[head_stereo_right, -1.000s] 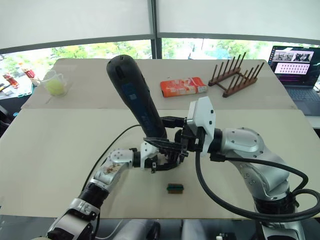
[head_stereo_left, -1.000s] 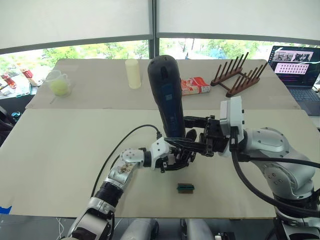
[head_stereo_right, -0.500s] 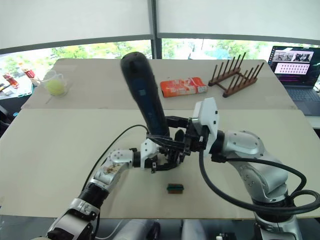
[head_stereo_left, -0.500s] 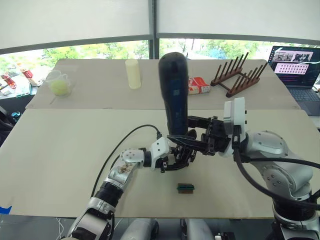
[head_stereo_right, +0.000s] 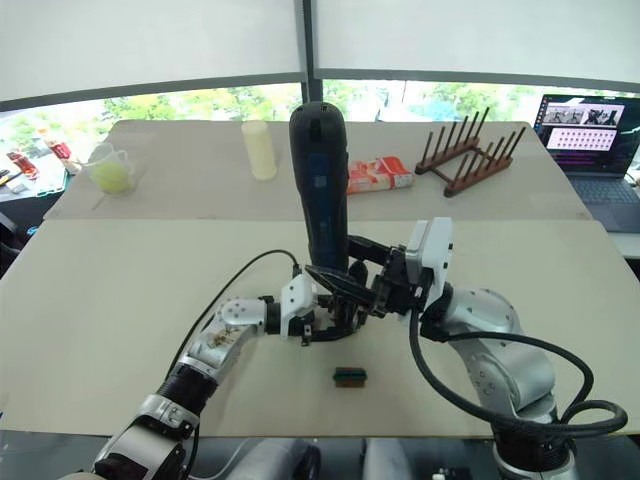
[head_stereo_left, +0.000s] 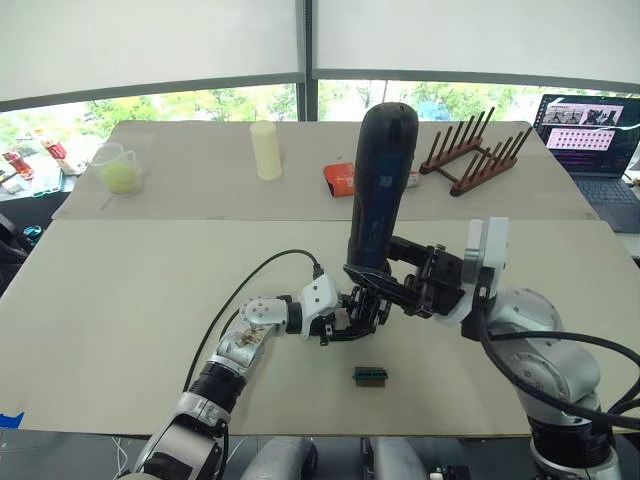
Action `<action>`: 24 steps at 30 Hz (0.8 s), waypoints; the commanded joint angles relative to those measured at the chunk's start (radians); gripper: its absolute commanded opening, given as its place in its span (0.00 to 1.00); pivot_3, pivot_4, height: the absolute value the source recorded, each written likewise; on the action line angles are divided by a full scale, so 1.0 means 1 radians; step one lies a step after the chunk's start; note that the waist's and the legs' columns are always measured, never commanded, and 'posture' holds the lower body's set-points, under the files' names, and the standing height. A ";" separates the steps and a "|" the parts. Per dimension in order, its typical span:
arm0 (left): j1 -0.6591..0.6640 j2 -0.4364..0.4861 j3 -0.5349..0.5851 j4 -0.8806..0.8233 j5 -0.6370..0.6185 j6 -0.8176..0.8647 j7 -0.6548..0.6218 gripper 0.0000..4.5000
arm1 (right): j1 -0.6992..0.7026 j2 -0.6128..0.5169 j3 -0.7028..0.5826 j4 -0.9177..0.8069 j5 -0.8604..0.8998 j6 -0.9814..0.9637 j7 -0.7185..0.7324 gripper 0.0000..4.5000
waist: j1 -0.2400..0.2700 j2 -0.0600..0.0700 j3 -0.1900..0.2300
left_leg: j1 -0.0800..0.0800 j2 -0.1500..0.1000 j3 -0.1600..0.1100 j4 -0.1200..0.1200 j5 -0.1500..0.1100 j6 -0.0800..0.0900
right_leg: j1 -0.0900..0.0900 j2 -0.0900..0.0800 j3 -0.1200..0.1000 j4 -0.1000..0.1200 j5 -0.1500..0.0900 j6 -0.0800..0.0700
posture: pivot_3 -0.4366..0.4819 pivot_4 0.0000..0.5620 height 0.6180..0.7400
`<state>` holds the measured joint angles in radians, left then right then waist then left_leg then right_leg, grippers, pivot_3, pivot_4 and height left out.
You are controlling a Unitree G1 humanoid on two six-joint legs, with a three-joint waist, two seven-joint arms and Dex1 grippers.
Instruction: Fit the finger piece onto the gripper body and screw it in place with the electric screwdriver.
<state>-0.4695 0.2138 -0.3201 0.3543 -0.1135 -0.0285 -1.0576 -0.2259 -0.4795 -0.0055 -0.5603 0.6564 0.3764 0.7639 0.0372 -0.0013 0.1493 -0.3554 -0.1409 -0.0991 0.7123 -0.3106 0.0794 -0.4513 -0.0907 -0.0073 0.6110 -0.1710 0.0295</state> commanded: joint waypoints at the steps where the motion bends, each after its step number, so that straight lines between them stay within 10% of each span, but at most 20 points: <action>1: -0.028 -0.001 0.003 -0.004 0.004 -0.019 0.000 0.51 | 0.038 -0.044 0.028 0.084 -0.064 0.038 0.001 0.43 | 0.001 0.000 -0.001 | 0.001 0.000 0.000 0.000 0.000 0.000 | 0.002 0.000 0.000 0.000 0.000 0.000 | 0.48 0.27 1.00; 24: -0.043 -0.002 0.010 0.015 0.007 -0.016 0.019 0.51 | 0.015 -0.075 0.070 0.171 -0.065 0.071 -0.015 0.43 | 0.002 -0.005 -0.009 | 0.010 0.000 -0.001 -0.002 -0.001 0.002 | 0.011 0.000 0.000 -0.002 -0.001 0.002 | 0.48 0.27 1.00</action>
<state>-0.4884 0.2109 -0.3317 0.3935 -0.0975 -0.0410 -1.0507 -0.2665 -0.5243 0.0280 -0.5001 0.6883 0.3999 0.7632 0.0394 -0.0066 0.1405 -0.3456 -0.1407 -0.0999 0.7101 -0.3120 0.0810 -0.4400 -0.0906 -0.0076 0.6092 -0.1724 0.0316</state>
